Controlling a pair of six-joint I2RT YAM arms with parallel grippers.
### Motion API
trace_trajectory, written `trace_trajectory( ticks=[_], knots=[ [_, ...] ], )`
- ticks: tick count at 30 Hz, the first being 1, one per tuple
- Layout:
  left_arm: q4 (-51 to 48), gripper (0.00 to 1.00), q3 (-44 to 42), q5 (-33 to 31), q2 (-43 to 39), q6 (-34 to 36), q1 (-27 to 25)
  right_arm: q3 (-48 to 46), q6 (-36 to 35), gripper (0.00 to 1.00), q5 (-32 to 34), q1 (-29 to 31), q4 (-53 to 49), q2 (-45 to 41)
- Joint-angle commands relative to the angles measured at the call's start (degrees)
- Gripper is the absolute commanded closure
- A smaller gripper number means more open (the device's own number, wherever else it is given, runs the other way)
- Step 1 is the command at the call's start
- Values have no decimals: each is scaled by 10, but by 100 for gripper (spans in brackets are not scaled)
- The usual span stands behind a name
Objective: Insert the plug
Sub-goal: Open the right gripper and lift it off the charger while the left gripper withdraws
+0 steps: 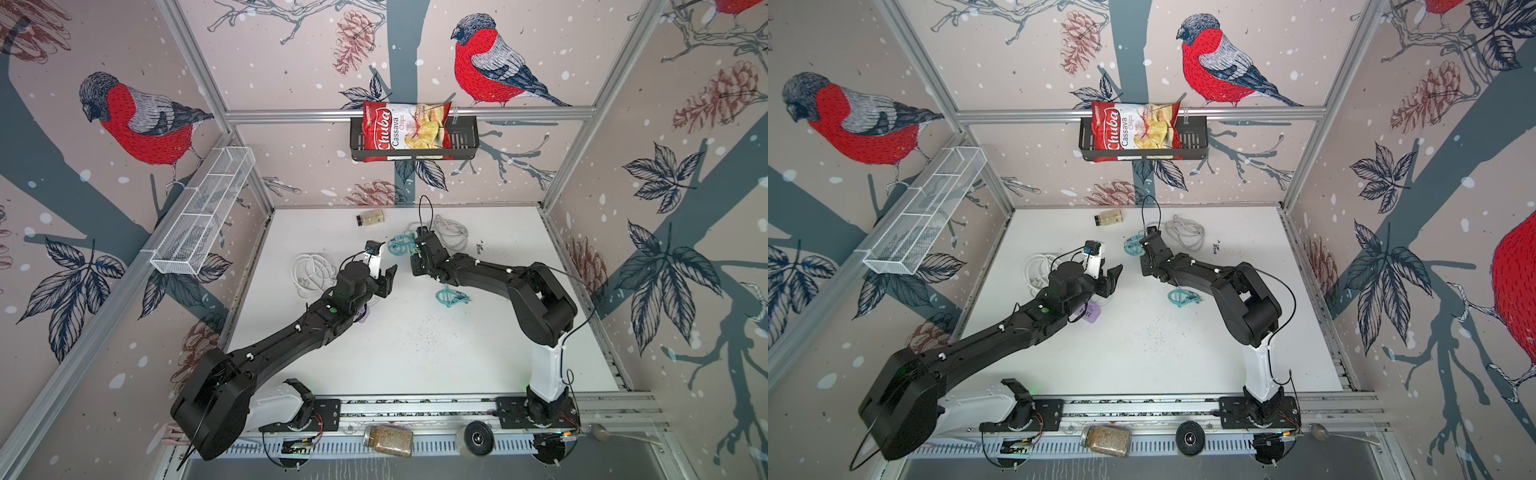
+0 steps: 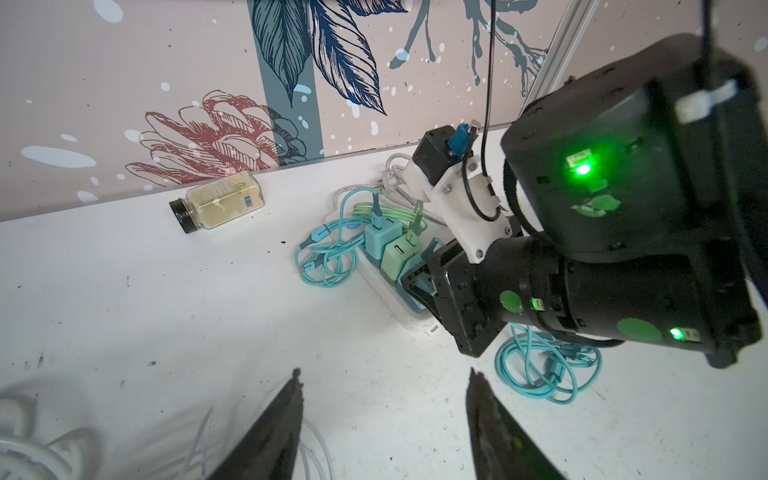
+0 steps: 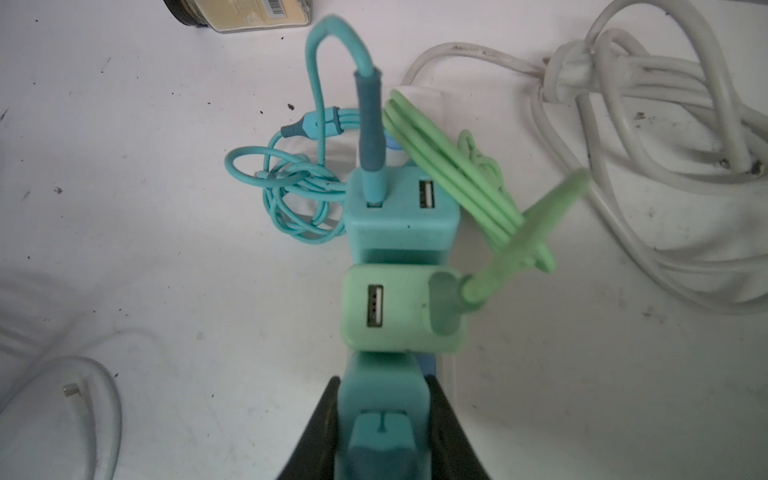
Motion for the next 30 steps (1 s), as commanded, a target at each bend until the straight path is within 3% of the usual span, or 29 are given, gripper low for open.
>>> trace_trajectory(
  ticks=[1, 9, 12, 30],
  knots=[
    [13, 38, -2, -11, -6, 5, 2, -15, 0, 94, -58, 1, -262, 21],
    [15, 38, -9, -12, -11, 3, 2, 0, -4, 59, -82, -2, -233, -26],
    [11, 38, -12, -14, -14, 3, 2, 15, -8, 52, -81, -3, -237, -25],
    [8, 36, -20, -20, -27, 3, 3, 17, -7, 44, -68, -5, -189, -102]
  ],
)
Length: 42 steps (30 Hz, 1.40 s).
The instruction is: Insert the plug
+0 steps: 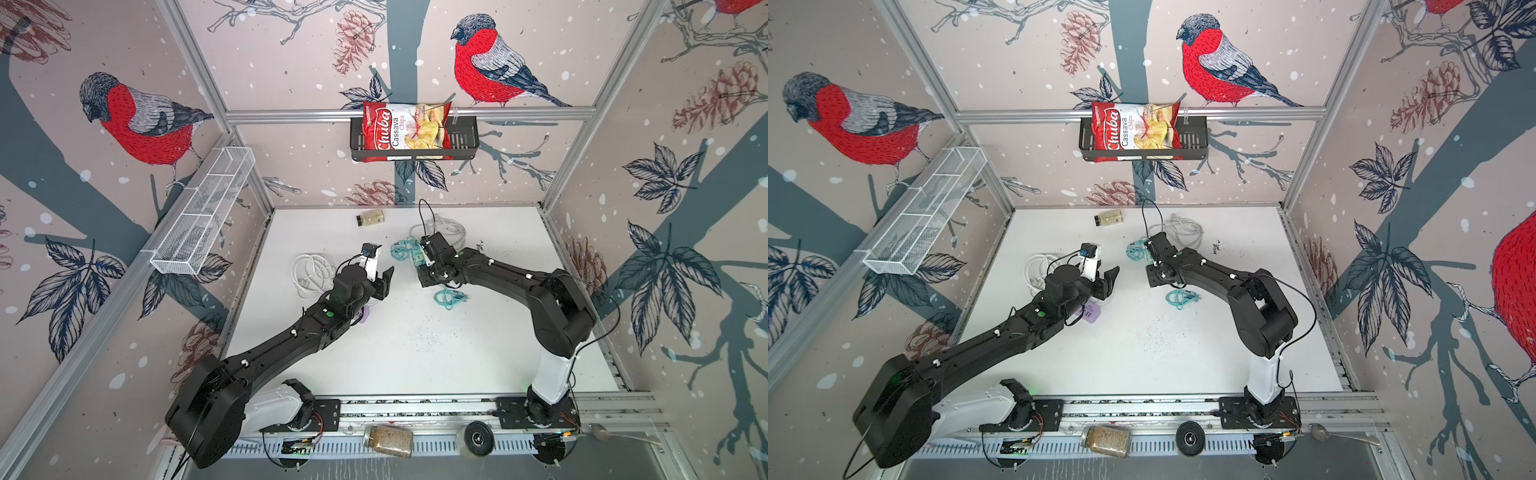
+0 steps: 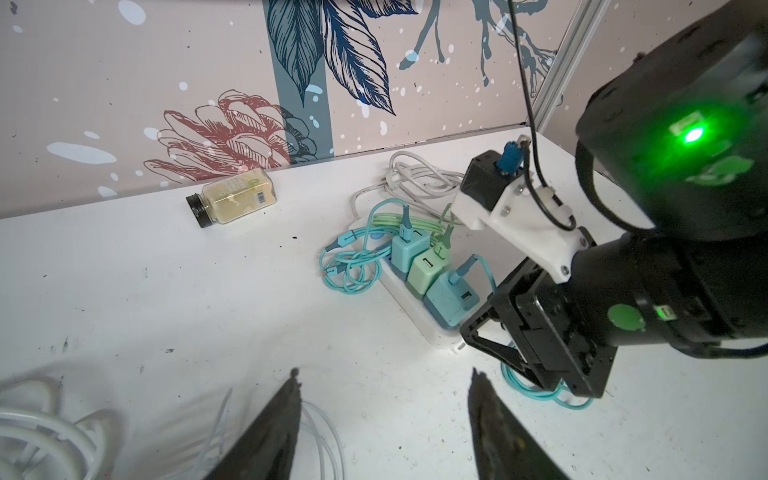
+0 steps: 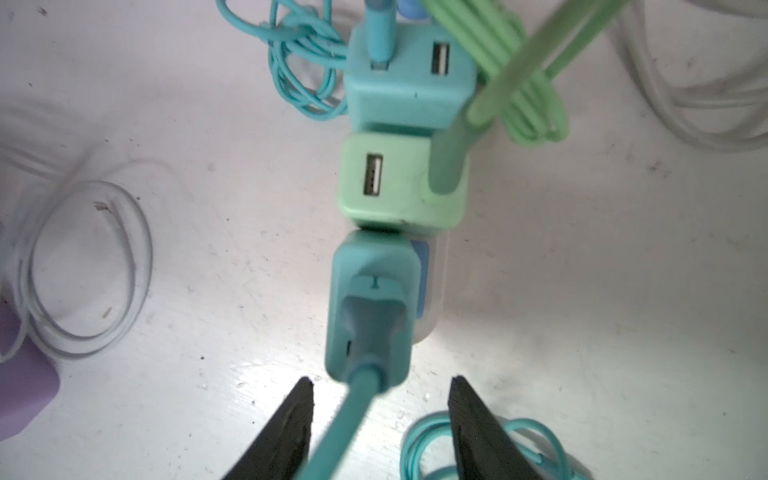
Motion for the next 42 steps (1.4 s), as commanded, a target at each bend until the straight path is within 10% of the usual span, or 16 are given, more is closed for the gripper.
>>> trace_trajectory(
  ticks=[1, 20, 33, 38, 42],
  knots=[
    [10, 36, -1, -12, -3, 3, 1, 12, 0, 44, 6, 0, 2, -11],
    [-14, 32, -12, -58, -31, -13, 9, -28, 7, 46, -9, 6, 25, -57],
    [-77, 14, -32, -294, -100, -68, 48, -194, 16, 24, 83, 6, 125, -303],
    [-96, 8, -43, -365, -143, -65, 77, -236, 25, 0, 98, -52, 141, -382],
    [-93, 3, -71, -454, -195, -64, 98, -286, 55, 0, 140, -140, 165, -430]
  ],
)
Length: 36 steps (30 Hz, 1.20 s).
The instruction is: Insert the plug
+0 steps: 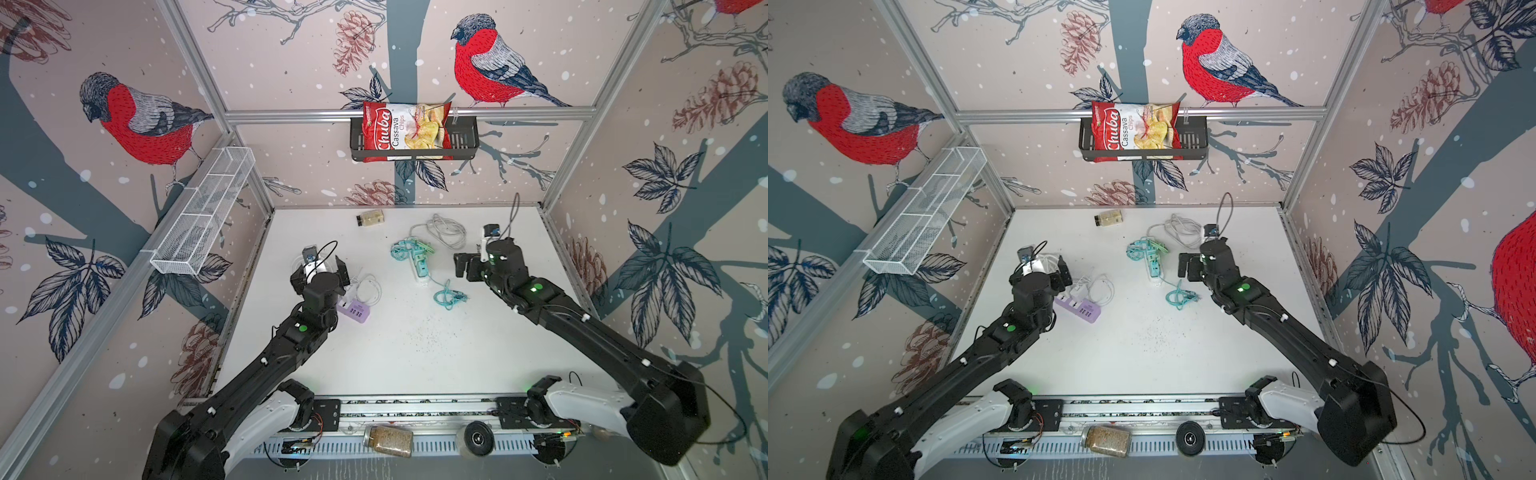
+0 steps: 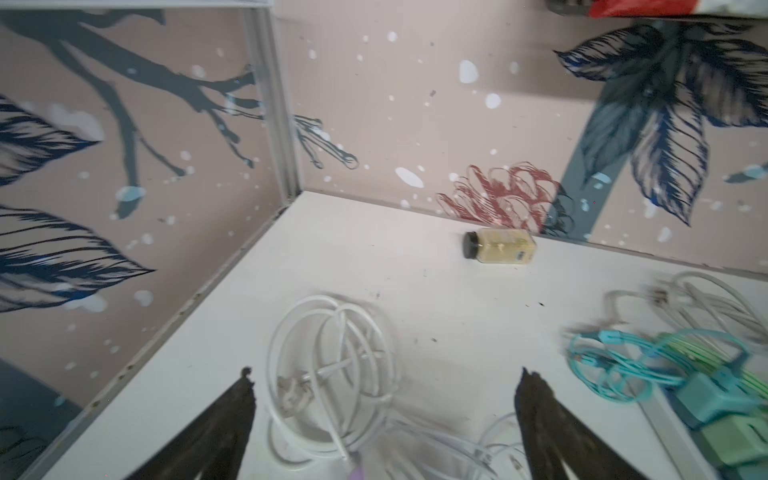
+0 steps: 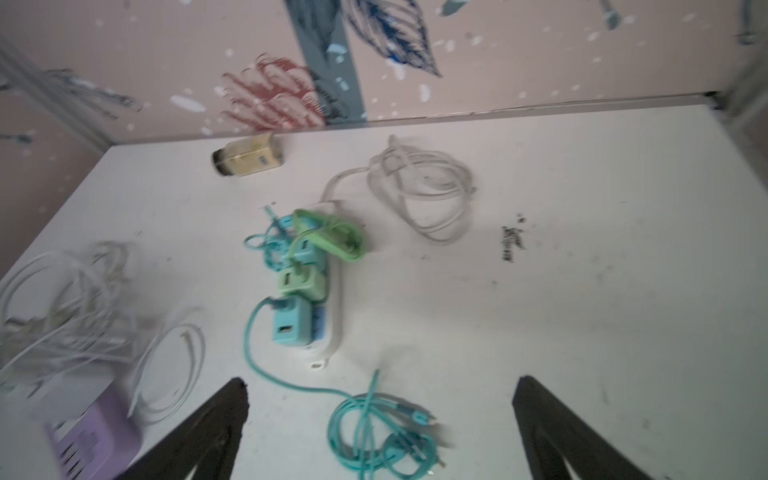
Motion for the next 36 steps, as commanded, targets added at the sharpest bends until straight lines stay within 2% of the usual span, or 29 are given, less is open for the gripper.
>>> trace_trajectory(
  ticks=[1, 4, 9, 10, 12, 14, 16, 18, 21, 24, 29, 31, 34, 36],
  knots=[
    [8, 3, -24, -104, -34, 3, 14, -36, 32, 0, 44, -60, 38, -31],
    [85, 3, -73, -125, -75, 35, 28, -72, 25, 0, 38, -118, 86, -55],
    [400, 3, -229, -115, -111, 170, 44, -118, 47, 0, 179, -164, 145, -68],
    [466, 3, -261, -96, -107, 194, 53, -138, 36, 0, 203, -166, 181, -71],
    [557, 3, -308, -51, -88, 217, 75, -183, -43, 0, 190, -168, 264, -71],
    [568, 3, -318, -15, -54, 194, 104, -216, -72, 0, 230, -169, 324, -53],
    [529, 3, -300, 28, -3, 150, 132, -218, -79, 0, 272, -175, 343, -22],
    [571, 3, -296, 48, 57, 152, 138, -228, -108, 0, 282, -180, 385, 1],
    [730, 3, -313, 62, 163, 194, 138, -257, -157, 0, 221, -197, 447, 12],
    [797, 4, -298, 78, 252, 219, 138, -289, -156, 0, 144, -227, 506, 5],
    [938, 4, -297, 98, 384, 224, 138, -368, -168, 0, 135, -259, 661, -6],
    [949, 4, -284, 119, 417, 235, 137, -375, -161, 0, 112, -274, 668, 3],
    [949, 4, -289, 118, 413, 226, 139, -376, -132, 0, 66, -279, 659, 24],
    [949, 4, -288, 119, 415, 227, 140, -401, -105, 0, 37, -278, 719, 52]
  ],
)
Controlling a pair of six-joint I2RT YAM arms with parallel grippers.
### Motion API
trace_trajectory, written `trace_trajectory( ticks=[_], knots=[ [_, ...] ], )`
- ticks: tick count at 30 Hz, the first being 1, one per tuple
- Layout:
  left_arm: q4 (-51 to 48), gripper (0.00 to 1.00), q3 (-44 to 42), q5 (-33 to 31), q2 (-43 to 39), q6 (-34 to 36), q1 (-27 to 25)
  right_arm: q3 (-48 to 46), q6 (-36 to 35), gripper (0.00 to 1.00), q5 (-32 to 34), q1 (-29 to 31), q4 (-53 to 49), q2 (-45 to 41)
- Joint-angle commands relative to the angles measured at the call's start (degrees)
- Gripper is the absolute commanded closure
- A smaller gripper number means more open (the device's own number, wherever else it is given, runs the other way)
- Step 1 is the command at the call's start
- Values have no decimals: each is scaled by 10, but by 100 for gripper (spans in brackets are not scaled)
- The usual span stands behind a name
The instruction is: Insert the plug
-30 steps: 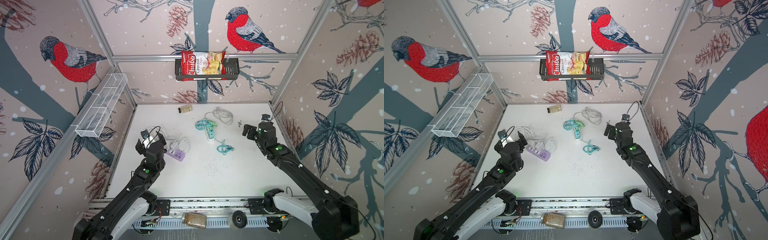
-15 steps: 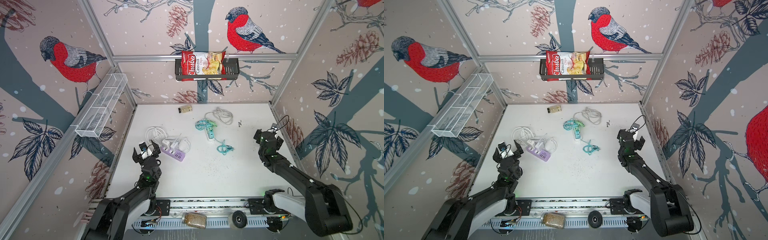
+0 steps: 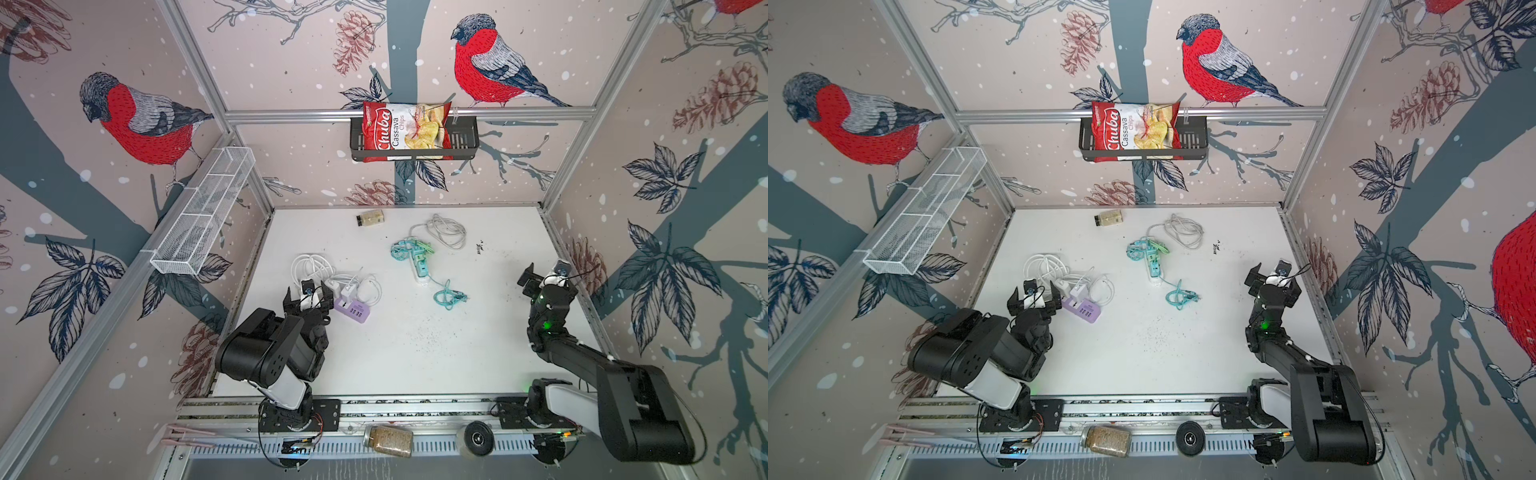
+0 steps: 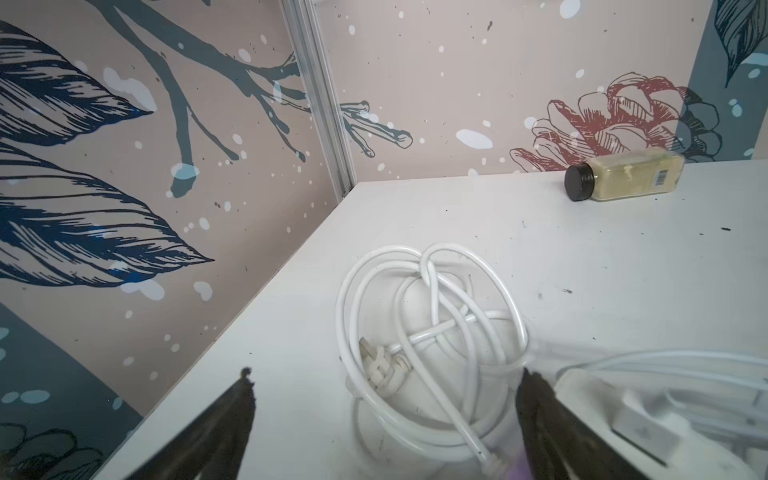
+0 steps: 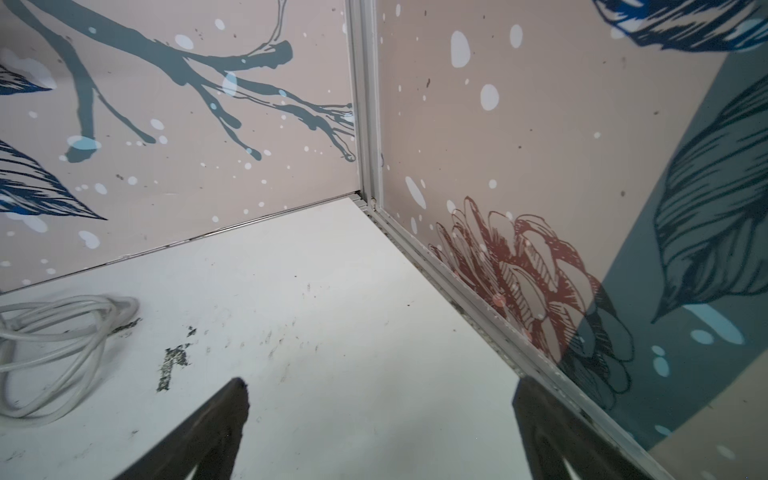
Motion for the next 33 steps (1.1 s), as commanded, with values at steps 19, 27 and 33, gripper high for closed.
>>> trace_trajectory(
  ticks=[19, 27, 33],
  knots=[
    [129, 2, 8, 51, 28, 0, 17, 1, -5, 0, -10, 36, 201, 177],
    [130, 2, 8, 51, 27, 0, 18, 14, 1, 1, -21, 29, 179, 182],
    [129, 2, 8, 52, 27, 0, 18, 11, 0, 0, -21, 29, 182, 179]
  ],
)
